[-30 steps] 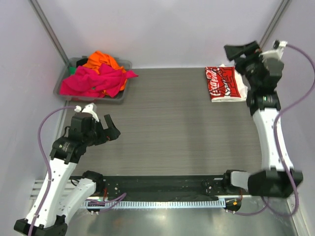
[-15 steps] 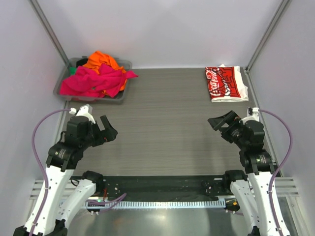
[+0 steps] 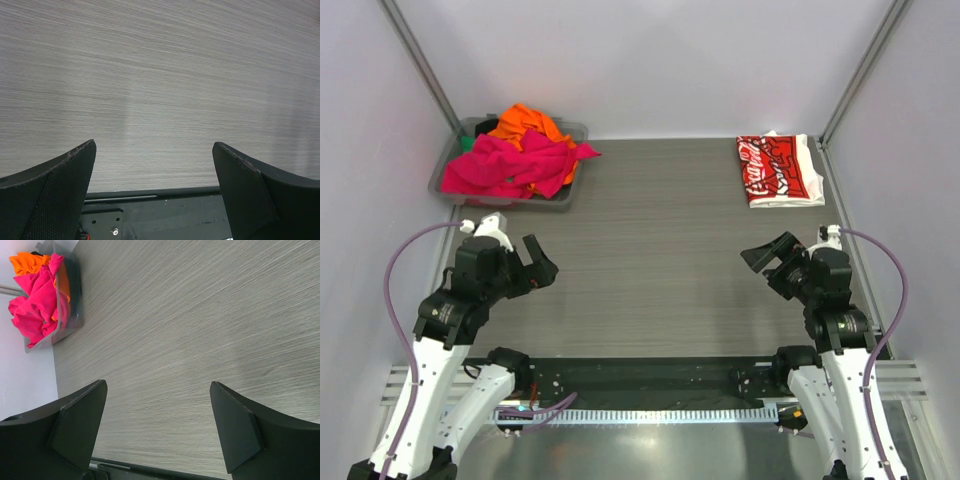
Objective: Fold and stack the t-shirts
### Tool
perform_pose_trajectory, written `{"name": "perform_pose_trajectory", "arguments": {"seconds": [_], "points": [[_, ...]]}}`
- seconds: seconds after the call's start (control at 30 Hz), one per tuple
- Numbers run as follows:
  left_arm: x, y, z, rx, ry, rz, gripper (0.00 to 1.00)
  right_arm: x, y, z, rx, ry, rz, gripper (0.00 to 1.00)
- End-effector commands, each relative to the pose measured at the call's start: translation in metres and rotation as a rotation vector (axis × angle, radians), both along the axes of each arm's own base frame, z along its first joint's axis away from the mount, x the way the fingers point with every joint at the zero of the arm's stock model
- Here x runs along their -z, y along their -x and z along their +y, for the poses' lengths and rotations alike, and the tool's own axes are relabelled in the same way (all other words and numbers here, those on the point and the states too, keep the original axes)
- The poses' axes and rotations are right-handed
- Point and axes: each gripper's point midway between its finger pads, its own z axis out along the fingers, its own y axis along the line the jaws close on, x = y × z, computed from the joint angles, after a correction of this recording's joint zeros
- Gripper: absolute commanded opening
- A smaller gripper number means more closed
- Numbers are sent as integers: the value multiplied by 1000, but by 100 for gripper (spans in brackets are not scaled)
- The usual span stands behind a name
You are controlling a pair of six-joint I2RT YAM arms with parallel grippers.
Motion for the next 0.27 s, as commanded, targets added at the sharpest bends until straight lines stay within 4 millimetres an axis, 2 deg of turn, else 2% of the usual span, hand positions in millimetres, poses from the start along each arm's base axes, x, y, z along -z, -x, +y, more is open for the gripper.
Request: {"name": "perform_pose_trajectory", "arguments": {"seconds": [0.0, 0.2, 0.23], "points": [[-6, -7, 0, -15, 12, -37, 100, -5, 0, 0, 6, -9, -20, 90], [-5, -7, -1, -14, 12, -32, 100, -3, -1, 2, -10, -4, -27, 90], [-5, -6, -1, -12, 12, -32, 100, -2, -2, -7, 34, 21, -20, 91]]}}
